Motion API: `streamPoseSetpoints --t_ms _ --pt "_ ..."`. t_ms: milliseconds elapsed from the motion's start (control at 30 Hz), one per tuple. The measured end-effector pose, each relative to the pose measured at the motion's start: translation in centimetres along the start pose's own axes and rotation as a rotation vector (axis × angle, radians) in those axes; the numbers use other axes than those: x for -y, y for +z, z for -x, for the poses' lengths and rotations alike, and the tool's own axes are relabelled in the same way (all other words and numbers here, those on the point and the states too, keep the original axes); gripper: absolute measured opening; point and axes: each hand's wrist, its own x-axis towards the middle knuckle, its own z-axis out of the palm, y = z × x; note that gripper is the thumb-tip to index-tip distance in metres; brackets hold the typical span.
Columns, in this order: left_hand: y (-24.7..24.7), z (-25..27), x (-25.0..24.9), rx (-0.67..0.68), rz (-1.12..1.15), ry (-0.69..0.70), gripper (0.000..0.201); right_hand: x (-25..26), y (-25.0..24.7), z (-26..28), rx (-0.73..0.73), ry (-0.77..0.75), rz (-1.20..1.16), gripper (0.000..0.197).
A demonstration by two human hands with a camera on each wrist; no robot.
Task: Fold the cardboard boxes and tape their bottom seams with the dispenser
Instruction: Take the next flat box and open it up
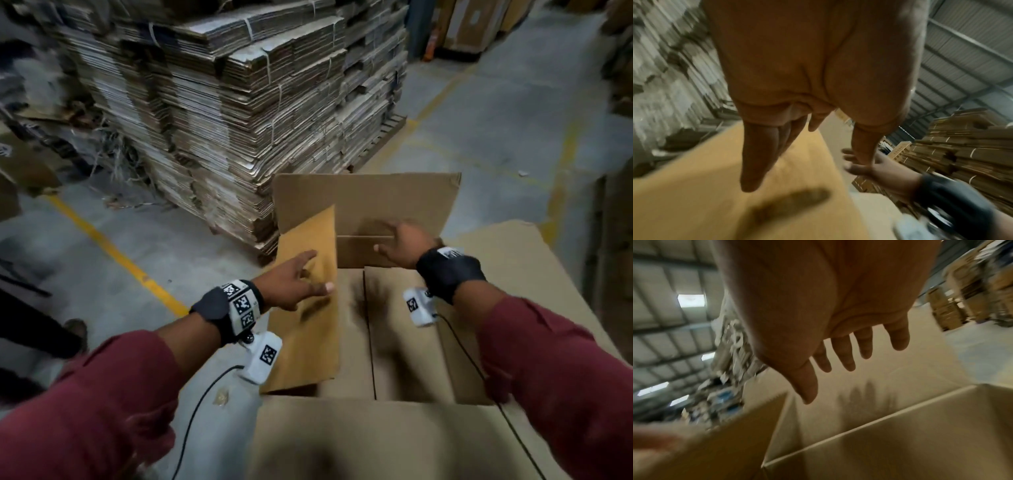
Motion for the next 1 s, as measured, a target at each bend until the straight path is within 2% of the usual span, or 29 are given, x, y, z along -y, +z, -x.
streamPoseSetpoints --t_ms 67,167,233,300,367,433,500,633,700,767,833,933,1000 --pt "2.3 -1.6 0.3 0.045 -0.07 -0.007 0.098 -3.2 0.1 4.2 -0.113 0.169 0.007 0.063" --pt "5.4 -3.8 0.4 0.091 -0.215 0.025 0.11 -10.0 0.3 10.5 -0.213 0.634 0.106 0.068" --pt "6.7 -5.2 -0.6 0.092 -0.266 0.05 0.118 -15.8 0.6 13.5 -0.232 0.919 0.059 0.085" --pt "7.5 -6.7 -2.7 0.048 -0.288 0.085 0.124 -20.1 0.1 15.5 -0.222 1.046 -0.049 0.109" --pt "8.2 -8.6 -5.4 -0.023 -0.32 0.166 0.126 -21.4 -0.9 16.6 -0.202 1.017 -0.183 0.113" --pt "8.7 -10.2 -8.7 -0.108 -0.384 0.274 0.127 -21.0 -2.0 17.1 -0.145 0.937 -0.255 0.1" --pt "8.9 -11.4 -11.8 -0.206 -0.485 0.347 0.125 -20.0 -3.6 17.6 -0.182 0.89 -0.25 0.089" --pt "7.7 -13.1 -16.8 -0.449 -0.764 0.346 0.104 -16.9 -5.7 19.0 -0.233 0.774 -0.206 0.076" --pt "6.3 -14.2 -17.8 -0.533 -0.923 0.328 0.095 -13.8 -6.4 19.6 -0.239 0.618 -0.154 0.069" --pt "4.8 -15.4 -17.7 -0.508 -1.037 0.261 0.093 -10.7 -6.4 19.9 -0.202 0.423 -0.173 0.068" --pt "2.8 -16.0 -16.9 -0.463 -1.036 0.188 0.096 -7.8 -5.6 19.9 -0.131 0.286 -0.228 0.069" --pt "0.0 -16.5 -15.3 -0.401 -1.045 0.156 0.091 -4.0 -2.4 19.5 0.015 0.154 -0.226 0.063" --pt "-1.3 -17.0 -14.3 -0.344 -1.058 0.186 0.084 -2.4 0.8 18.7 0.159 0.09 -0.242 0.055"
